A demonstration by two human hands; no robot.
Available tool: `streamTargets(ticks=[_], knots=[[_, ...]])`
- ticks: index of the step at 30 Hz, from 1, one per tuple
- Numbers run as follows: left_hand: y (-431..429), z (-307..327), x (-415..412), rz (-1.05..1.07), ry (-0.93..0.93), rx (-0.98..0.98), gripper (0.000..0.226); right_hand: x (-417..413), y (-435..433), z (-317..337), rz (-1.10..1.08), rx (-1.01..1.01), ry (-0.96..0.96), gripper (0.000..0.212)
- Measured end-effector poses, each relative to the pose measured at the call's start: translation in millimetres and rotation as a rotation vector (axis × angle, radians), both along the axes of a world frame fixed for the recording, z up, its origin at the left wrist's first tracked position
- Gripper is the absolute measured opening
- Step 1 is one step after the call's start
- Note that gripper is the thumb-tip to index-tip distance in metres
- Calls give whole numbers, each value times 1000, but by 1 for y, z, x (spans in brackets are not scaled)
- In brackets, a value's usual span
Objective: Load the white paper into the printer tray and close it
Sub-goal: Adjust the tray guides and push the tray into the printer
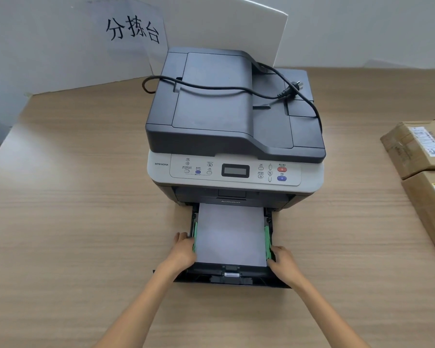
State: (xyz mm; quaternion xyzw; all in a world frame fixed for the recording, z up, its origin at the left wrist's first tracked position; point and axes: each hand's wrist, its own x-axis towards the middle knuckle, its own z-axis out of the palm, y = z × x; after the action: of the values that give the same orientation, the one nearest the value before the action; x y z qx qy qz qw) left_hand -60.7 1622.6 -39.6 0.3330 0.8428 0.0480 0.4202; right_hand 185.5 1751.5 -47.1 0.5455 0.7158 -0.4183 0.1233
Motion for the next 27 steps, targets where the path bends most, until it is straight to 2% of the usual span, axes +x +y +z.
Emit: streamTargets(ticks=[3, 9, 15, 20, 23, 27], knots=[[-9, 3, 0, -22, 24, 84, 53, 0, -3, 3, 6, 13, -6, 50], [-32, 11, -7, 166, -39, 367, 47, 14, -8, 16, -10, 129, 52, 41], [-67, 5, -33, 280, -90, 239, 38, 49, -13, 24, -78, 160, -11, 35], [-83, 5, -38, 537, -291, 90, 30, 65, -19, 17, -274, 101, 16, 26], [-88, 3, -40, 701, -365, 107, 27, 68, -19, 11, -433, 20, 47, 19], [-93, 2, -42, 866, -468, 172, 23, 64, -20, 11, -473, -31, 42, 24]])
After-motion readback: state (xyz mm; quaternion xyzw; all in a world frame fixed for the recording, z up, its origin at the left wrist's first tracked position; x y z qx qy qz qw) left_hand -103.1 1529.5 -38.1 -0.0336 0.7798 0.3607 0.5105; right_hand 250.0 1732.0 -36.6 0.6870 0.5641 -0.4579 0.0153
